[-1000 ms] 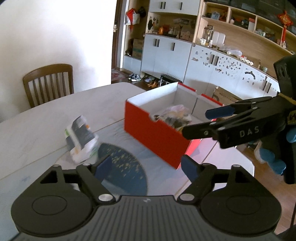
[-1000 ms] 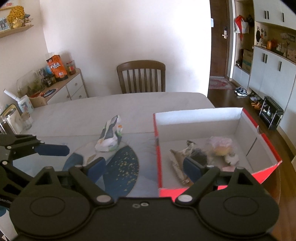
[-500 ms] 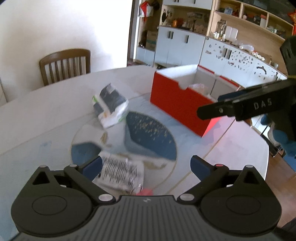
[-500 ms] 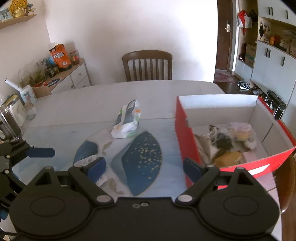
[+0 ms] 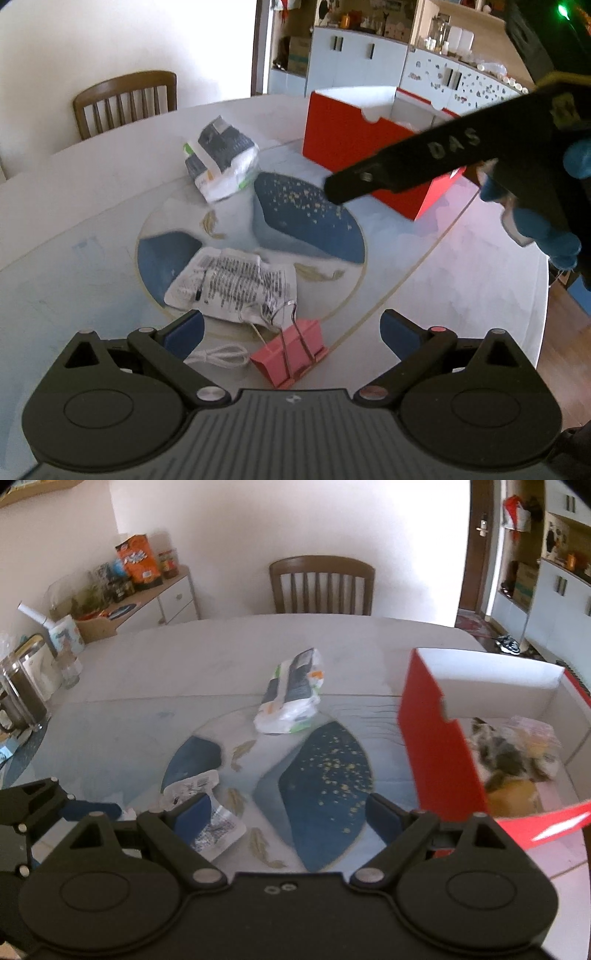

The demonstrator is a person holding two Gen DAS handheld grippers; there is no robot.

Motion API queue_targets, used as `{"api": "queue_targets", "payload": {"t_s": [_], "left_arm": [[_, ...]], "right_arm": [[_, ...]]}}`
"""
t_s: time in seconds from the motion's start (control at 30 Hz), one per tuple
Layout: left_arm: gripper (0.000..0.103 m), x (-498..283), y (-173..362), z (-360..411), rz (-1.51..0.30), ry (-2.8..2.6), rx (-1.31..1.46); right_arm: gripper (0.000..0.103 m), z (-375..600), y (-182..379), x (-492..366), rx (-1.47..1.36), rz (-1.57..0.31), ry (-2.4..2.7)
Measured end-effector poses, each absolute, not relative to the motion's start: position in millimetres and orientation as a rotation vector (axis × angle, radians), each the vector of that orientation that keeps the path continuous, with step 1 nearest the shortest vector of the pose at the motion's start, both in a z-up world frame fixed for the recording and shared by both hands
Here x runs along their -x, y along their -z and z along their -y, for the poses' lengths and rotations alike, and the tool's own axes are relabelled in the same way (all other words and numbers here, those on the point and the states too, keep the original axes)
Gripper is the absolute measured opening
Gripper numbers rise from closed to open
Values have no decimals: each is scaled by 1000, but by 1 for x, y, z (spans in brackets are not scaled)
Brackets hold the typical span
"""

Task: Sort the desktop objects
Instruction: 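Move the left tool to the pink binder clip while the right tool approaches the white foil packet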

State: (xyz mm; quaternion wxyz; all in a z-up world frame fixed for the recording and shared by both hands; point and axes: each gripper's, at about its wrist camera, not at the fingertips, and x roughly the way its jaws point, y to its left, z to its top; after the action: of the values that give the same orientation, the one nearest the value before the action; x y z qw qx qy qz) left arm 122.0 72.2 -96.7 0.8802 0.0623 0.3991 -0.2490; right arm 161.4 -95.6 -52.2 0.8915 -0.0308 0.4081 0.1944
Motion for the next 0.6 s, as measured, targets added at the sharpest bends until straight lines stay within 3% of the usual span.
{"api": "queue_targets", "payload": {"t_s": [0.6], "left_arm": [[101, -118, 122, -58, -835, 545, -183]], "right_arm": [[91, 35, 99, -195, 118, -963, -529]]}}
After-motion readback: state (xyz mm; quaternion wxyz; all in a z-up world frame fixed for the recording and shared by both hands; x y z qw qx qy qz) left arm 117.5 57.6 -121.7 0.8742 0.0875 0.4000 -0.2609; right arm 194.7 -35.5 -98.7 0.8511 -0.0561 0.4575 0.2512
